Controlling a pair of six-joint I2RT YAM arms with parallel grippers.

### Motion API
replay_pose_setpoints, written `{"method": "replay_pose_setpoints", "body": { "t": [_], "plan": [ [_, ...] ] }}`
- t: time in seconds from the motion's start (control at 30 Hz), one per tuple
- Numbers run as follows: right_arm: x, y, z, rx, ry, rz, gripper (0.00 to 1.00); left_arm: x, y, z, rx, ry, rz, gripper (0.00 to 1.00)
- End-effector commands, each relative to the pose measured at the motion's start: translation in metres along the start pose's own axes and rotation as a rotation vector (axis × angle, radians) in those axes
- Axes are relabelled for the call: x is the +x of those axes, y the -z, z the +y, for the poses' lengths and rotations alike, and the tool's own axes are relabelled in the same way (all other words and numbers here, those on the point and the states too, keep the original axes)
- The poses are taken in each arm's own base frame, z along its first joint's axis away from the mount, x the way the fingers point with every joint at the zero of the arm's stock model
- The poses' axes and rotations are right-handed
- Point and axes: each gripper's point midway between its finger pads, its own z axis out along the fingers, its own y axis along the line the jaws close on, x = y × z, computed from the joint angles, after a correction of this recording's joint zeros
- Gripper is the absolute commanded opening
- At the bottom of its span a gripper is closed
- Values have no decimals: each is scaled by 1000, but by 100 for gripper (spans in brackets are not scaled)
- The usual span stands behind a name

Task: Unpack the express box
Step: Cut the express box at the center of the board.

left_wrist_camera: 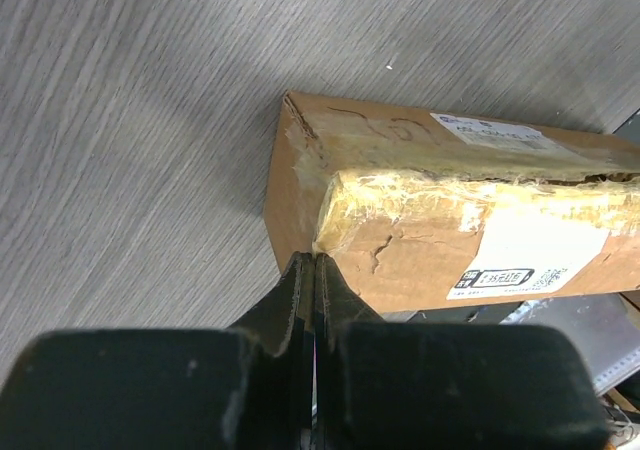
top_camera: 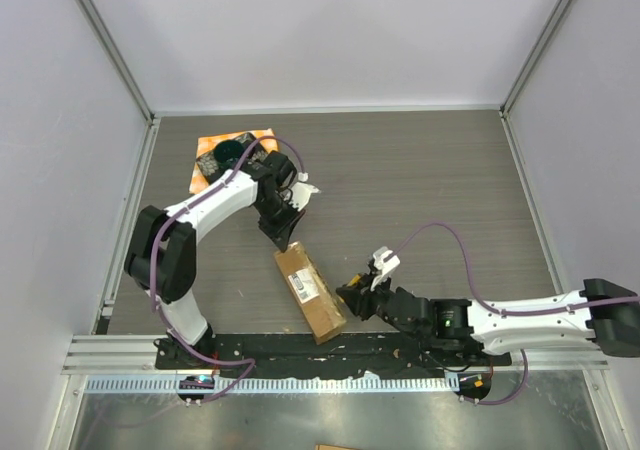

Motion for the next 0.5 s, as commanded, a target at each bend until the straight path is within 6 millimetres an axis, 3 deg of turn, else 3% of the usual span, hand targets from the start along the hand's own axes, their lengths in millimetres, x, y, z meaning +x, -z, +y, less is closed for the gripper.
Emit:
{"method": "replay_pose_setpoints", "body": {
  "t": [0.0,0.3,0.47],
  "plan": [
    [23,19,-7,-2,32,96,1,3,-11,51,-170,-26,58,0],
    [-32,19,-17,106,76,-76,1,-7,-9,48,-154,1,25,0],
    [-62,13,-27,243,166,-162,1,-16,3,41,-145,-8,-25,0]
  ]
}}
